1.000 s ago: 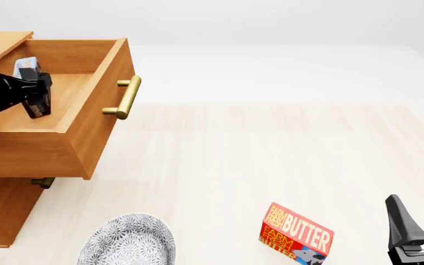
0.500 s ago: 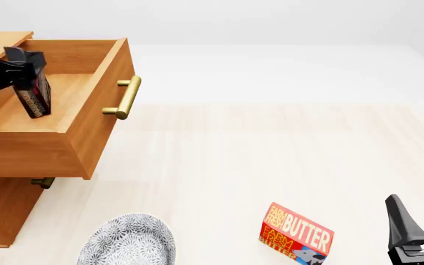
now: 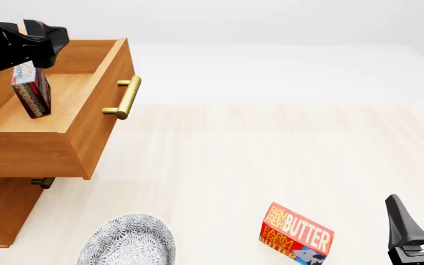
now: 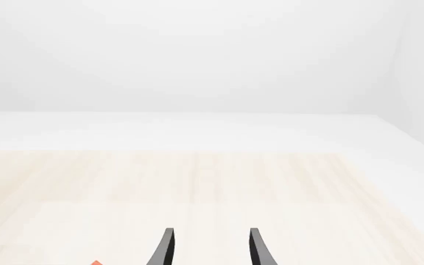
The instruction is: Put the chocolate pudding in the top drawer of the cabinet and close it.
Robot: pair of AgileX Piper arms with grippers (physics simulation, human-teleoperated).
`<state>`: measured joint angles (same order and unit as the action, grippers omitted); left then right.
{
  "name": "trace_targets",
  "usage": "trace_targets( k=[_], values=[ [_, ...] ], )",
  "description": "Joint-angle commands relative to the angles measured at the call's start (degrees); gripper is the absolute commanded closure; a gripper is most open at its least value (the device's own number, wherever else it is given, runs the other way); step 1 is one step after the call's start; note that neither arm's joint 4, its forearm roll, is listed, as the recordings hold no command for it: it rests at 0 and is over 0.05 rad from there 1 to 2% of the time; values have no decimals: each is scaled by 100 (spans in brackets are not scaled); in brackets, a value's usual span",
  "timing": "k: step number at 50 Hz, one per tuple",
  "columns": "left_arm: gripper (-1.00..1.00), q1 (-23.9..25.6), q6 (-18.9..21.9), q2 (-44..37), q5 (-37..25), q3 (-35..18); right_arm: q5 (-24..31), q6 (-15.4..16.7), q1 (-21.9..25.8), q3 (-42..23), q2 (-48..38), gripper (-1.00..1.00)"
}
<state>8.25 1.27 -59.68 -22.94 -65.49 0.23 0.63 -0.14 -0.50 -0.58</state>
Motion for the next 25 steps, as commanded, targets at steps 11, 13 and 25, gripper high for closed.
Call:
trace_targets(
  k=[11,13,25],
  values=[
    [-100,750,-269,-506,-38,-597,0,0,0,0,0,-100],
    [-100,788,-223,-628,-124,-719,0,0,0,0,0,-100],
    [-100,1221,-497,-1009,-168,-1105,0,0,0,0,0,-100]
  ],
)
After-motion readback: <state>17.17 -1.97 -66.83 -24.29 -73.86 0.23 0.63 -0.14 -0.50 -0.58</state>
